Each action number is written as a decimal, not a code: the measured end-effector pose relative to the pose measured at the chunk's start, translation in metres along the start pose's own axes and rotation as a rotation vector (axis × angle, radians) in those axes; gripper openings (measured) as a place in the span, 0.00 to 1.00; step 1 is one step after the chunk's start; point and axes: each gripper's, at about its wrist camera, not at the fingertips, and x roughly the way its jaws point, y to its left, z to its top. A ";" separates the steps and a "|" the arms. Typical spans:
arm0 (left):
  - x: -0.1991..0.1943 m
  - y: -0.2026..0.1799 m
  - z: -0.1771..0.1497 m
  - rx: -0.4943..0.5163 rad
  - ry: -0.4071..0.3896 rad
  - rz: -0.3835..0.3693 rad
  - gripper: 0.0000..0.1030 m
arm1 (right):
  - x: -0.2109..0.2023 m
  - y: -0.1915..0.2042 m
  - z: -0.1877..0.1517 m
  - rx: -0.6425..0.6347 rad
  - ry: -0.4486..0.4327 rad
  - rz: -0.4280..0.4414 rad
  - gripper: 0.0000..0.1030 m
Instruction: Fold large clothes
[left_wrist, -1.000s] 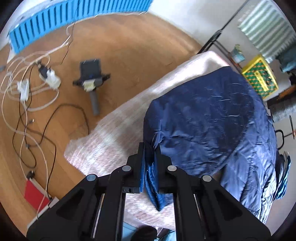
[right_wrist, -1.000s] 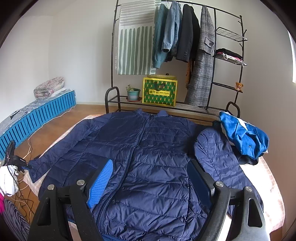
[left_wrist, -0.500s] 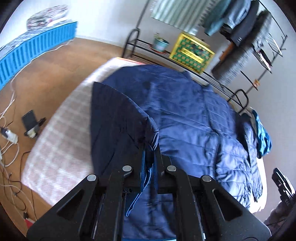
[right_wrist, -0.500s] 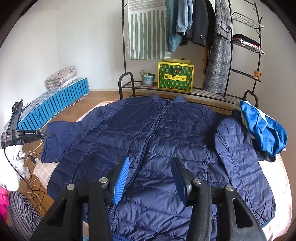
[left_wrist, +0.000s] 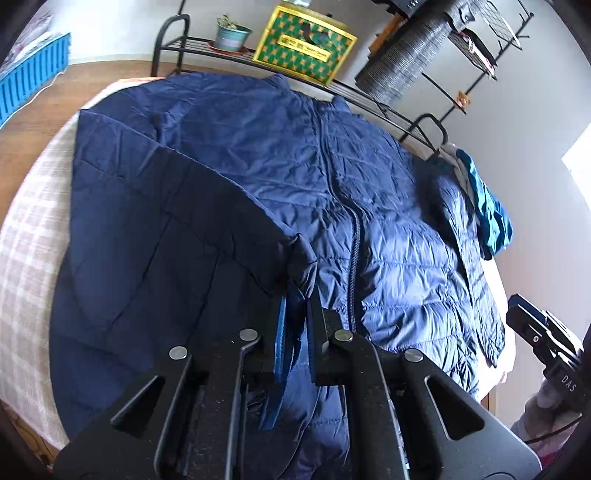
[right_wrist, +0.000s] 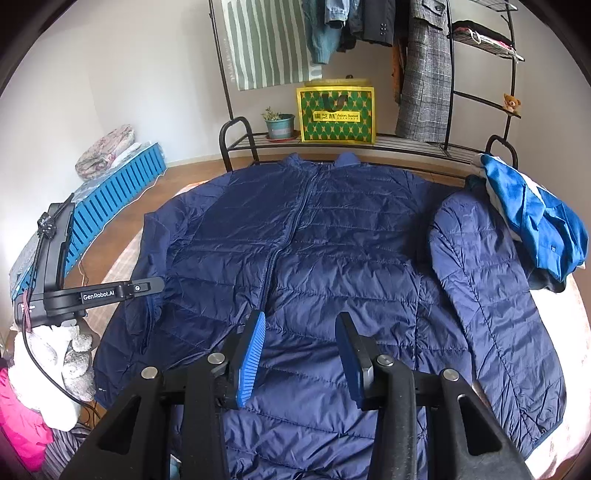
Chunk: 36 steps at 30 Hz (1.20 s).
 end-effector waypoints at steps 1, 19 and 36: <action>0.003 0.000 0.000 0.001 0.016 -0.015 0.12 | 0.003 0.000 0.001 0.001 0.007 0.001 0.40; -0.096 0.029 -0.005 0.141 -0.329 0.376 0.34 | 0.148 0.063 0.005 0.165 0.345 0.313 0.75; -0.092 0.023 -0.003 0.130 -0.254 0.215 0.61 | 0.168 0.105 0.035 0.021 0.352 0.242 0.03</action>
